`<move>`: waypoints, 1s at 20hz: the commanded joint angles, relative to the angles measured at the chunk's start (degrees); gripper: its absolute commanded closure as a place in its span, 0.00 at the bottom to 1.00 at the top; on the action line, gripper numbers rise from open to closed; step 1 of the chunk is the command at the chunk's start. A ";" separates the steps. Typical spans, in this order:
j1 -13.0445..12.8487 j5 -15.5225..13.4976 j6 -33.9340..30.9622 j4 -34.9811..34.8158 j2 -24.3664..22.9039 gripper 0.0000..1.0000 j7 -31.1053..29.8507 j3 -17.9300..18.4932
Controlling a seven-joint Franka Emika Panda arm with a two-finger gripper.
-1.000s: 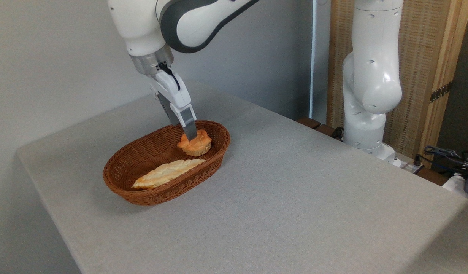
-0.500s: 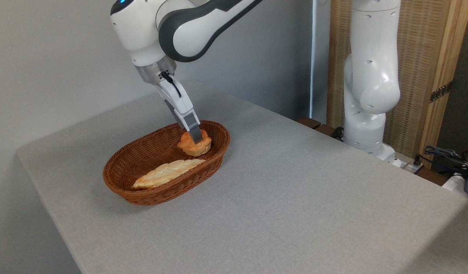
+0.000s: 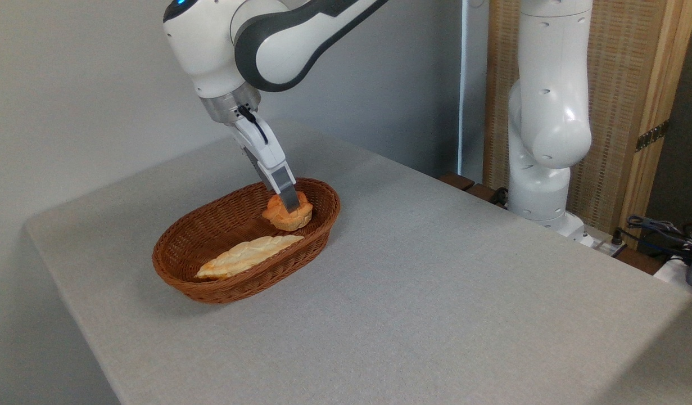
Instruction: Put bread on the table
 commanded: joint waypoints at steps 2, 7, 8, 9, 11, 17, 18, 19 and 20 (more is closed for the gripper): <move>-0.32 0.04 -0.62 -0.25 -0.81 0.00 1.01 0.45; -0.05 3.01 -0.62 -0.25 -0.72 0.00 3.73 0.54; -0.05 4.07 -0.62 -0.34 -0.72 0.00 3.65 0.46; -0.05 4.08 -0.62 -0.34 -0.46 0.00 3.65 0.45; -0.14 4.17 -0.44 -0.34 -0.20 0.00 3.65 0.45; -0.32 4.08 -0.44 -0.34 1.74 0.00 3.65 -0.69; -0.40 4.08 -0.53 -0.34 1.74 0.00 3.65 -0.78; -0.41 4.08 -0.44 -0.34 1.83 0.00 3.65 -0.86; -0.41 4.08 -0.44 -0.34 1.83 0.00 3.65 -0.86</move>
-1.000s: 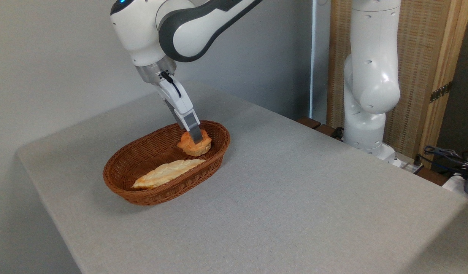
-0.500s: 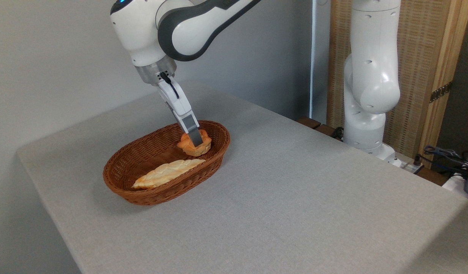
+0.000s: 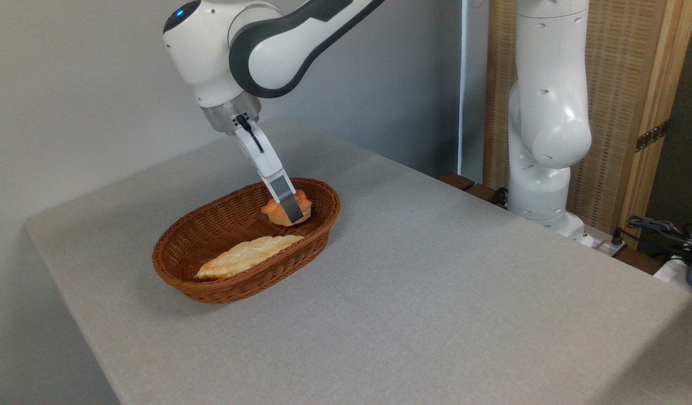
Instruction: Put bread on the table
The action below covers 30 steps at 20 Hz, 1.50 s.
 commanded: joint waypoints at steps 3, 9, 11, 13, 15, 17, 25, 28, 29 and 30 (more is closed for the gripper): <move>-0.30 0.75 -0.44 -0.07 0.35 0.07 0.64 -0.76; 0.05 0.67 0.00 0.02 0.26 0.64 0.91 -0.76; 0.05 0.76 0.00 0.02 0.17 0.64 0.91 -0.76; 0.22 0.41 0.00 0.20 -0.09 0.64 0.82 -0.50; 0.31 0.14 0.00 0.29 -0.27 0.64 0.82 -0.32; 0.22 0.23 0.00 0.64 -0.70 0.64 0.73 -0.32; 0.49 0.31 -0.70 3.45 -6.23 0.61 0.90 4.58; 0.57 0.84 -0.71 3.45 -7.65 0.60 1.26 9.42; 0.49 0.93 -0.71 3.45 -7.65 0.58 2.56 11.35; 0.57 0.93 -0.71 3.45 -7.56 0.56 4.58 13.20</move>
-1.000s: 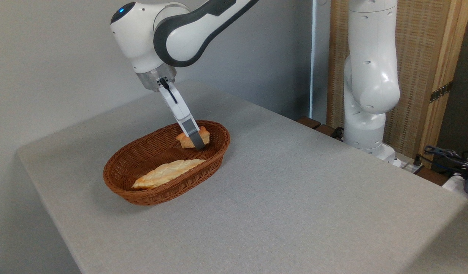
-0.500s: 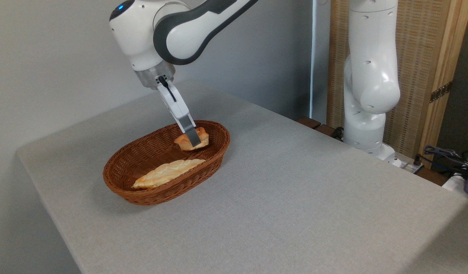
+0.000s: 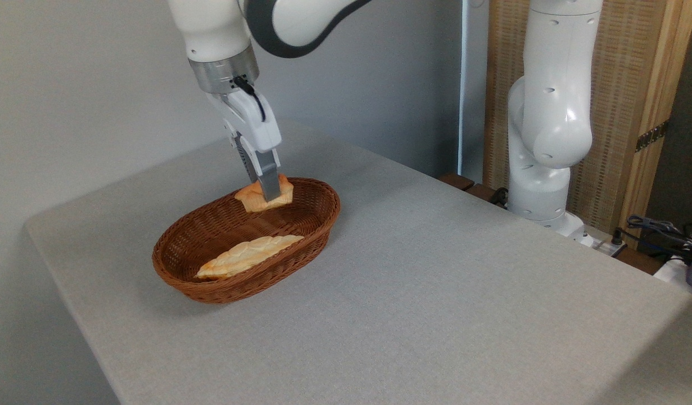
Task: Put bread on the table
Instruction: 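Carry the orange roll beside the basket and release it on the table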
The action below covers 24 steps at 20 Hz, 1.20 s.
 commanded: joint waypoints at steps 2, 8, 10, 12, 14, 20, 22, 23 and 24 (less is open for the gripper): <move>-0.26 0.72 -0.75 -0.23 -0.83 0.54 6.58 9.08; -0.17 0.98 -0.05 -0.40 2.94 0.46 14.50 15.16; -0.17 2.90 0.13 -0.58 4.61 0.11 15.03 15.78; -0.17 3.62 0.05 -0.93 5.06 0.00 15.03 15.78; -0.17 3.70 0.13 -0.93 5.32 0.00 15.12 15.78; -0.17 3.70 0.13 -0.93 5.41 0.00 15.03 15.78; -0.17 3.70 0.22 -0.84 5.33 0.00 15.03 15.87; -0.17 3.70 0.22 -0.84 5.24 0.00 15.03 15.87; -0.17 3.70 0.57 -0.76 4.98 0.00 15.03 15.87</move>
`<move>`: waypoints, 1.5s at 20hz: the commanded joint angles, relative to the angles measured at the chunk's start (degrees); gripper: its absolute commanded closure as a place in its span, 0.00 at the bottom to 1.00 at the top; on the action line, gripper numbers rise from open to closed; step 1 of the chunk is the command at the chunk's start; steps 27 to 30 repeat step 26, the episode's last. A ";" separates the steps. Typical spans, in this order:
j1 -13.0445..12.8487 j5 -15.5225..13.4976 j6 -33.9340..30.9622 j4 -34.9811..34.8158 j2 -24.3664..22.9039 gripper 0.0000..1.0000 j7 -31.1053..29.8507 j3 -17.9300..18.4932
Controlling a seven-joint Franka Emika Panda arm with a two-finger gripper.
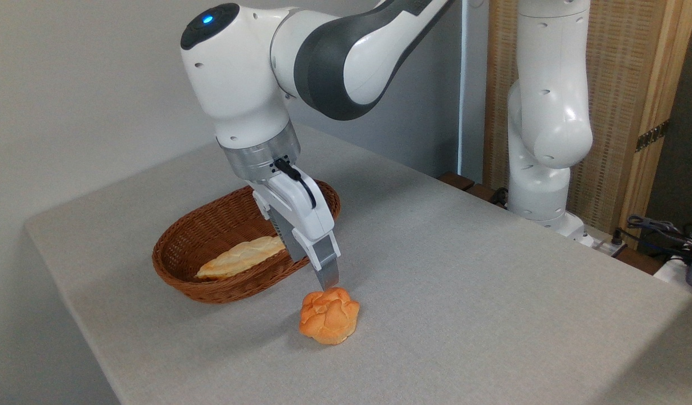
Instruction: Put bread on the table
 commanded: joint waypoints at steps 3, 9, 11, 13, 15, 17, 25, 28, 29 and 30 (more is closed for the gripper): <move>-0.59 0.97 3.99 0.47 -2.75 0.00 0.59 0.61; -0.77 0.97 5.58 4.86 -3.72 0.00 -7.40 0.09; -0.85 1.49 5.58 6.00 -4.16 0.00 -10.39 0.08; -1.20 5.60 5.58 6.01 -4.86 0.00 -11.63 -0.18; -1.12 6.16 5.58 6.01 -4.95 0.00 -11.72 -0.27; -0.94 5.98 5.06 6.01 -4.86 0.00 -11.72 -0.27; -0.68 5.98 5.67 6.01 -4.51 0.00 -11.72 0.00; -0.68 6.06 5.58 6.01 -4.51 0.00 -11.72 0.00; -0.68 6.06 5.58 6.01 -4.51 0.00 -11.72 0.00; -0.68 6.06 5.58 6.01 -4.51 0.00 -11.72 0.00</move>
